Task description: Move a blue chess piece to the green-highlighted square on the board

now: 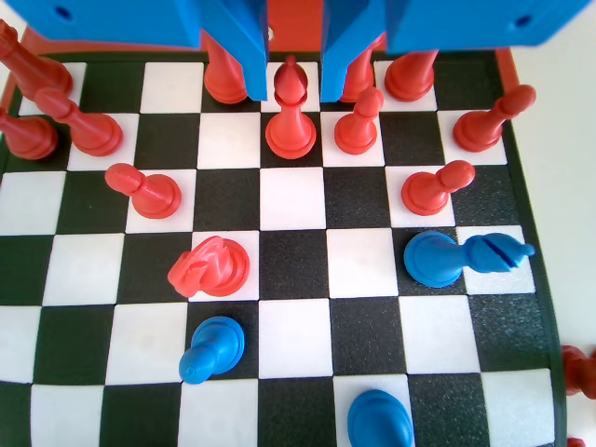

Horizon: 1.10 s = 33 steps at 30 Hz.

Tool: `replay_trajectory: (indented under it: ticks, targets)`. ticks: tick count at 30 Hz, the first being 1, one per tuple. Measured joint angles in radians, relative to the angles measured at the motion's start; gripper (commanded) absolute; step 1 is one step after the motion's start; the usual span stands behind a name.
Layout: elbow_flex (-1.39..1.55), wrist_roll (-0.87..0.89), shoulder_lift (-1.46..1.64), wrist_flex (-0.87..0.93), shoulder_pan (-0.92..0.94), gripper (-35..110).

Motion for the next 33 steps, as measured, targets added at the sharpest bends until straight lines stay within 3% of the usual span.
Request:
replay_trajectory:
  ticks: [33]
  targets:
    - [0.017, -0.044, -0.020, 0.008, 0.009, 1]
